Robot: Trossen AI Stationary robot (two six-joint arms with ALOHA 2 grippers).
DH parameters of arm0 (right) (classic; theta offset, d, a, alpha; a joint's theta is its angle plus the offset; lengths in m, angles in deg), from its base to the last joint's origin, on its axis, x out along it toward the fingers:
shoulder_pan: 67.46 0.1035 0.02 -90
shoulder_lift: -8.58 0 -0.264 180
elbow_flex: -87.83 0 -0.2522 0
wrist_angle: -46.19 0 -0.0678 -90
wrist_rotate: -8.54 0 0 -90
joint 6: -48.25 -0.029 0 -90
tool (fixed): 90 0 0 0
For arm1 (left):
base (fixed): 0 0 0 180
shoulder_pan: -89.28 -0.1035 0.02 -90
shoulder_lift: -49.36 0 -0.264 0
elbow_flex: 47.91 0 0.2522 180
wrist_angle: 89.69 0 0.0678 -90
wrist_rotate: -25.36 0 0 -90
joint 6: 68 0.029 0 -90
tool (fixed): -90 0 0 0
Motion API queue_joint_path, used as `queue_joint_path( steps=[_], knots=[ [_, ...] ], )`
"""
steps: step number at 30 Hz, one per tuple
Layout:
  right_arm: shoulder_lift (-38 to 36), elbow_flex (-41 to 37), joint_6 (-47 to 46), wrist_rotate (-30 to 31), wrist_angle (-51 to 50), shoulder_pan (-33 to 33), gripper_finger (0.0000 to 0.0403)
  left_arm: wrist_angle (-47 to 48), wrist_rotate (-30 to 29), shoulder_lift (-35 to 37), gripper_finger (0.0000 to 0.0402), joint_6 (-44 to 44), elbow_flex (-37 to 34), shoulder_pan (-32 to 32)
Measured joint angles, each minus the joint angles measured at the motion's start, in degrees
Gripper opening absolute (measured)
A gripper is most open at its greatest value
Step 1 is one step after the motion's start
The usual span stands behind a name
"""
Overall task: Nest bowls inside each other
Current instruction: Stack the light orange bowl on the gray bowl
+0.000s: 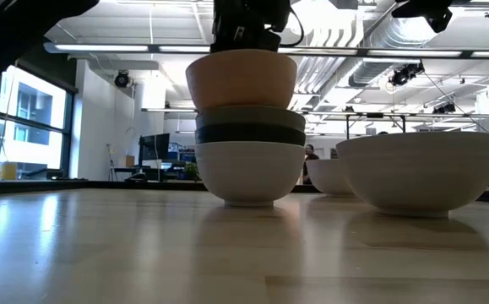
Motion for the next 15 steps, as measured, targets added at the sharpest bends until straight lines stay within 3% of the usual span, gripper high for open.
queue_joint_path(
  steps=[15],
  knots=[
    [0.0,0.0,0.0,0.3,0.0,0.0,0.0142,-0.4,0.8,0.0,0.0,0.5,0.0,0.0]
  ],
)
